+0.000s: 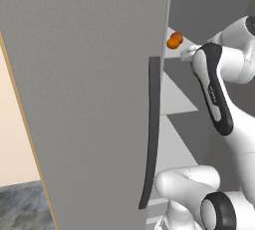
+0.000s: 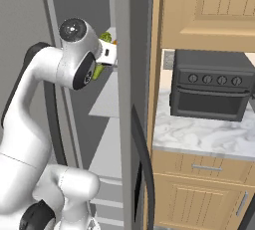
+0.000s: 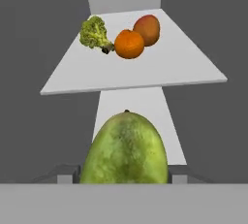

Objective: Take the tangerine and mango from the second highest rack and move them to the highest rack where the mango and broccoli are located, to maximize freezer space. Close the freezer door after rearranging.

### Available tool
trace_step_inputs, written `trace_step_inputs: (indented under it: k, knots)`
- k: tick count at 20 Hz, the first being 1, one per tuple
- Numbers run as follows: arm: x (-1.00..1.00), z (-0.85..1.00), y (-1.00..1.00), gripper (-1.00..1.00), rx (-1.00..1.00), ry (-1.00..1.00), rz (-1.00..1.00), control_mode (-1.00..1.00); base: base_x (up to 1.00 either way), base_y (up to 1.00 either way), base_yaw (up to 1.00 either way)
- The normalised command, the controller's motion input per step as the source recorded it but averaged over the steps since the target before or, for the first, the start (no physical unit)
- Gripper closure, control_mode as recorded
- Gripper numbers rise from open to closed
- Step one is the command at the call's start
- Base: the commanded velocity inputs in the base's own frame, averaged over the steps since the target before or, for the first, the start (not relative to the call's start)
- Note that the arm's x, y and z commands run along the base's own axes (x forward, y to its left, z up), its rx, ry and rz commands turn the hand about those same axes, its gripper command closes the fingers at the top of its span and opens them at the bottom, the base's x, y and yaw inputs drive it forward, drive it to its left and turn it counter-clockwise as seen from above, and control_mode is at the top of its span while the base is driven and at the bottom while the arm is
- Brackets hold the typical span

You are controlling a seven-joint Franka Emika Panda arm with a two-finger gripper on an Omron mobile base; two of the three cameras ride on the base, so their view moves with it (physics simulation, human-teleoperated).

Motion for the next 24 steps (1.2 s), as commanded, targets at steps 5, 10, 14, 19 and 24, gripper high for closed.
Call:
trace_step_inputs:
  k: [5,10,14,19,24]
  knots:
    - [0.99,0.25,0.0,1.0,0.0,0.0,-0.04,-1.0,0.0,0.0,0.0]
    - [1.0,0.06,0.0,1.0,0.0,0.0,-0.04,-1.0,0.0,0.0,0.0]
    - [1.0,0.05,-0.01,1.0,0.0,0.0,-0.04,-1.0,0.0,0.0,0.0]
    - [1.0,0.0,-0.15,1.0,0.0,0.0,-0.01,-1.0,0.0,0.0,0.0]
    - [0.95,0.0,-0.34,1.0,0.01,-0.01,0.0,-1.0,0.0,0.0,0.0]
